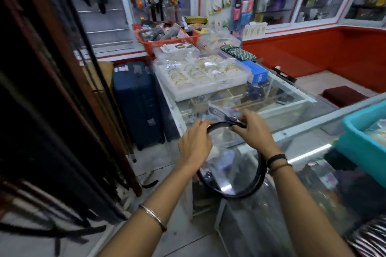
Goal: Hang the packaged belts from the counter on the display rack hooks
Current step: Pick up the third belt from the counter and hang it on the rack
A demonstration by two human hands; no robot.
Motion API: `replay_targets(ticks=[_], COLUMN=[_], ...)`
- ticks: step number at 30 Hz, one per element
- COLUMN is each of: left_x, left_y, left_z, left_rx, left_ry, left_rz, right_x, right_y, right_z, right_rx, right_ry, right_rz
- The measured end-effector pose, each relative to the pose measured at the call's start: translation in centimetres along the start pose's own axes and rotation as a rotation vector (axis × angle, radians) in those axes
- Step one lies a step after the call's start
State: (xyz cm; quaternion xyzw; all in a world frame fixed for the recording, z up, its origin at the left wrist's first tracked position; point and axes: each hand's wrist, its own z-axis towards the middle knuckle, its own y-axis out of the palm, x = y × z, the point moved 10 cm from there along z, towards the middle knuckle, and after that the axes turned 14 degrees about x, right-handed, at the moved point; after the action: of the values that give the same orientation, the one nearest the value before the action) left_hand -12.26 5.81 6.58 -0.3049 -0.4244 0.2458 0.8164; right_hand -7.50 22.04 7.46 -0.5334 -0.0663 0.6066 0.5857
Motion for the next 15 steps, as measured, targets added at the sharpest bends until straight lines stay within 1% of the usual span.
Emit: replay_targets(ticks=[2,4,7,9,12,15], left_x=[-1.1,-2.3,-5.3,-7.1,-8.7,-8.9], left_y=[-3.8,-7.4,-13.2,-17.1,-23.2,-28.7], left_z=[0.6,1.4,2.5,3.2,4.3,4.7], left_rx=[0.101,0.197,0.345,0.432,0.519,0.554], left_ry=[0.013,-0.007,-0.136,-0.208,-0.205,-0.17], left_rz=[-0.035,-0.132,-0.379,-0.478,-0.583,-0.668], right_x=[-4.7,-9.5,-16.9,-21.5,-27.7,-32.9], right_y=[1.4,2.0,2.1,1.9,1.3,-0.2], right_z=[-0.6,-1.4,-2.8,-3.5,-4.6,-4.9], right_rx=[0.015,0.045,0.094,0.082,0.045,0.092], right_ry=[-0.056,-0.102,-0.192,-0.236,-0.281,-0.381], right_rz=[0.148,0.27,0.428,0.53,0.688,0.813])
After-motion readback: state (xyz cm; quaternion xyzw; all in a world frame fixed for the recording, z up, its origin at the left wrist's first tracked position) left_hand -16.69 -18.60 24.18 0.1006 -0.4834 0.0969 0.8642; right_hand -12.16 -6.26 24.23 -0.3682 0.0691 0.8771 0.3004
